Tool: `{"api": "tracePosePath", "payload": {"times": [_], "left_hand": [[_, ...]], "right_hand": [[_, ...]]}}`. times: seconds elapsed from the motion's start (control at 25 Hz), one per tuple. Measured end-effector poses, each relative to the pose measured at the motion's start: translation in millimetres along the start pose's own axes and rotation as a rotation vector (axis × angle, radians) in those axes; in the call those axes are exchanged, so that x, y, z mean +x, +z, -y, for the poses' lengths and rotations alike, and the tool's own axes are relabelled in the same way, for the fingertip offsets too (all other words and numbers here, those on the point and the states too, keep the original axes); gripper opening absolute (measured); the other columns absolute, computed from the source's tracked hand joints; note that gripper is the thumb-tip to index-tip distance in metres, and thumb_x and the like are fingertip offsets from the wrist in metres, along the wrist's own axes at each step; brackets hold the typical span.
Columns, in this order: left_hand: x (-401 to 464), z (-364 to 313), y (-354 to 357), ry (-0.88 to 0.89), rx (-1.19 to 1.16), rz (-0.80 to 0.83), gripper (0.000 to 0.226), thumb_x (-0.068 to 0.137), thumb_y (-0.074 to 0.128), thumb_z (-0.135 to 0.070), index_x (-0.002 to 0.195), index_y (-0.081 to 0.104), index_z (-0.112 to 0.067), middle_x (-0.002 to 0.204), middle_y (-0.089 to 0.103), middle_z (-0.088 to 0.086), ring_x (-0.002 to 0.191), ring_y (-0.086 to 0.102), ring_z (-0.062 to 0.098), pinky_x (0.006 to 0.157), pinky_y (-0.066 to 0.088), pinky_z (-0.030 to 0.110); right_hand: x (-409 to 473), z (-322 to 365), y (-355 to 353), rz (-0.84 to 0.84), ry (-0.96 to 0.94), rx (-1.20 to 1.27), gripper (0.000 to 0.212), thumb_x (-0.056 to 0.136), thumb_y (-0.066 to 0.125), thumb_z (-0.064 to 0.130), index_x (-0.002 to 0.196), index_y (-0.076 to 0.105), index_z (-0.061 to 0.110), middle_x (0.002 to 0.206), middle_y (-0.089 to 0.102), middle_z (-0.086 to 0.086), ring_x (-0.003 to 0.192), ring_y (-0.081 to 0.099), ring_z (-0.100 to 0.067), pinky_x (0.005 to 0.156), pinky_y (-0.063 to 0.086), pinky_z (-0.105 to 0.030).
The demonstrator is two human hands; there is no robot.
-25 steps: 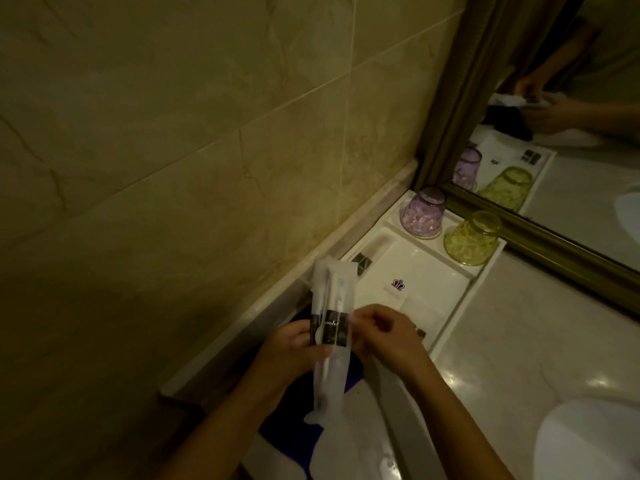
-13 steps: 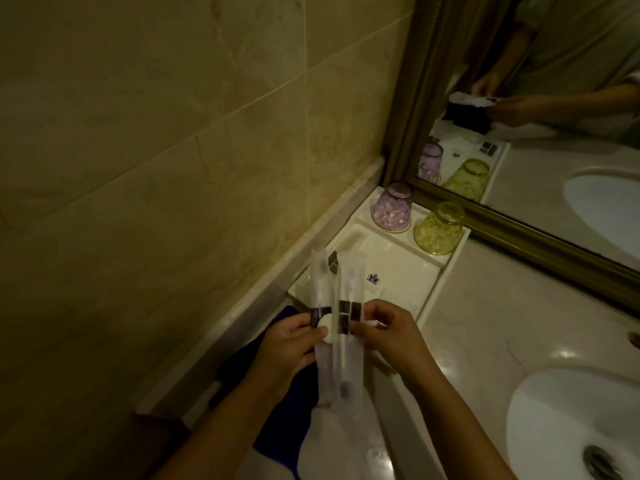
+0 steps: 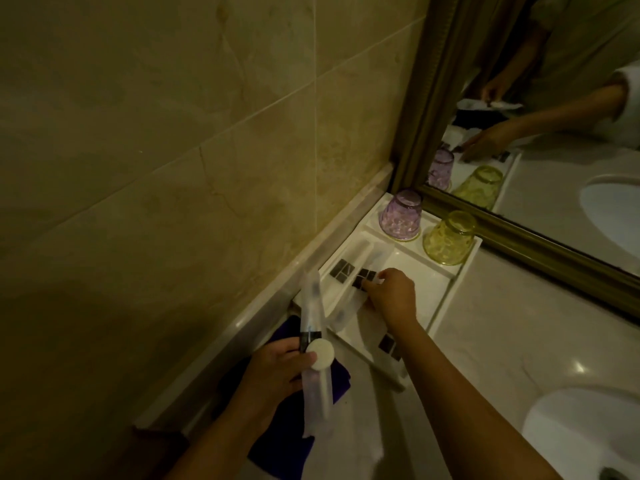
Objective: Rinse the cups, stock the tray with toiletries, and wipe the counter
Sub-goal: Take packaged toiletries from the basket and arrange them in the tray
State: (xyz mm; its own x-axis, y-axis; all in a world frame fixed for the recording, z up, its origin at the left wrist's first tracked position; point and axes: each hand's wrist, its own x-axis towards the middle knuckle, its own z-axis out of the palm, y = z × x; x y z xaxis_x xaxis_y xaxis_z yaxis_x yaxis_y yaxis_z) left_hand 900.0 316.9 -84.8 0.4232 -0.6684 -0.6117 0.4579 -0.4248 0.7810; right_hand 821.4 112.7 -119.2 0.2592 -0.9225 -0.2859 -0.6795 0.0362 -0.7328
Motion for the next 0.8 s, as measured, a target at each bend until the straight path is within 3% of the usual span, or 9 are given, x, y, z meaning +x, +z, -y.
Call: {"api": "tracePosePath", "payload": {"times": [0.12, 0.16, 0.24, 0.32, 0.52, 0.6, 0.68, 0.72, 0.8], "left_hand": [[-1, 0, -1, 0.001, -0.021, -0.006, 0.017, 0.083, 0.06, -0.001, 0.091, 0.065, -0.015, 0.092, 0.07, 0.005, 0.084, 0.067, 0.017, 0.057, 0.055, 0.021], [-1, 0, -2, 0.003, -0.034, -0.002, 0.017, 0.083, 0.059, -0.001, 0.088, 0.066, -0.016, 0.089, 0.071, 0.004, 0.081, 0.068, 0.015, 0.056, 0.055, 0.02], [-2, -1, -2, 0.005, -0.051, -0.006, 0.018, 0.083, 0.059, 0.0, 0.085, 0.066, -0.016, 0.083, 0.072, 0.002, 0.074, 0.069, 0.012, 0.054, 0.054, 0.02], [-3, -1, -2, 0.014, -0.05, -0.014, 0.018, 0.083, 0.059, 0.0, 0.087, 0.067, -0.016, 0.083, 0.072, 0.002, 0.074, 0.07, 0.012, 0.054, 0.054, 0.02], [-4, -2, -3, 0.019, -0.052, -0.024, 0.018, 0.083, 0.059, -0.002, 0.095, 0.065, -0.014, 0.096, 0.069, 0.007, 0.086, 0.067, 0.018, 0.058, 0.055, 0.02], [-4, -2, -2, 0.031, -0.048, -0.032, 0.019, 0.083, 0.059, -0.002, 0.096, 0.065, -0.014, 0.096, 0.069, 0.008, 0.088, 0.067, 0.019, 0.059, 0.055, 0.021], [-4, -3, 1, 0.044, -0.044, -0.046, 0.018, 0.083, 0.06, -0.002, 0.094, 0.065, -0.015, 0.095, 0.07, 0.007, 0.087, 0.067, 0.02, 0.058, 0.055, 0.021], [-3, -4, 3, 0.047, -0.045, -0.053, 0.018, 0.083, 0.06, -0.002, 0.093, 0.065, -0.016, 0.095, 0.07, 0.008, 0.087, 0.067, 0.02, 0.058, 0.055, 0.021], [-2, -5, 9, 0.055, -0.054, -0.056, 0.017, 0.083, 0.061, -0.002, 0.096, 0.065, -0.013, 0.097, 0.07, 0.01, 0.087, 0.068, 0.021, 0.06, 0.056, 0.023]], "right_hand": [[-5, -13, -3, -0.17, -0.289, -0.452, 0.058, 0.079, 0.063, 0.042, 0.124, 0.048, 0.009, 0.109, 0.063, -0.016, 0.095, 0.06, -0.033, 0.07, 0.048, -0.036], [-5, -19, -3, -0.156, -0.411, -0.565, 0.065, 0.078, 0.061, 0.047, 0.131, 0.043, 0.013, 0.124, 0.057, -0.014, 0.11, 0.054, -0.033, 0.083, 0.045, -0.04], [-7, -30, 0, -0.006, -0.539, -0.719, 0.077, 0.079, 0.053, 0.057, 0.142, 0.028, 0.02, 0.151, 0.03, -0.009, 0.138, 0.025, -0.027, 0.11, 0.021, -0.05], [-8, -38, 6, 0.108, -0.521, -0.764, 0.083, 0.081, 0.042, 0.066, 0.146, 0.015, 0.022, 0.157, 0.009, -0.004, 0.144, 0.007, -0.022, 0.113, 0.004, -0.054], [-8, -28, 16, 0.164, -0.453, -0.719, 0.082, 0.084, 0.039, 0.064, 0.147, 0.007, 0.023, 0.158, -0.001, -0.003, 0.144, -0.001, -0.023, 0.11, -0.003, -0.06], [-18, -23, 12, 0.079, -0.441, -0.651, 0.073, 0.086, 0.042, 0.057, 0.145, 0.017, 0.023, 0.157, 0.008, -0.006, 0.143, 0.006, -0.024, 0.111, 0.002, -0.058], [-38, -20, 3, -0.057, -0.43, -0.362, 0.053, 0.088, 0.048, 0.047, 0.134, 0.042, 0.022, 0.145, 0.039, -0.01, 0.132, 0.034, -0.024, 0.107, 0.027, -0.047], [-51, -19, -3, -0.018, -0.407, -0.141, 0.039, 0.088, 0.052, 0.043, 0.121, 0.054, 0.024, 0.13, 0.055, -0.006, 0.117, 0.049, -0.017, 0.096, 0.04, -0.035], [-79, -17, -15, 0.243, -0.319, 0.212, 0.013, 0.086, 0.057, 0.036, 0.094, 0.066, 0.033, 0.096, 0.069, 0.009, 0.088, 0.061, -0.002, 0.074, 0.045, -0.016]]}}
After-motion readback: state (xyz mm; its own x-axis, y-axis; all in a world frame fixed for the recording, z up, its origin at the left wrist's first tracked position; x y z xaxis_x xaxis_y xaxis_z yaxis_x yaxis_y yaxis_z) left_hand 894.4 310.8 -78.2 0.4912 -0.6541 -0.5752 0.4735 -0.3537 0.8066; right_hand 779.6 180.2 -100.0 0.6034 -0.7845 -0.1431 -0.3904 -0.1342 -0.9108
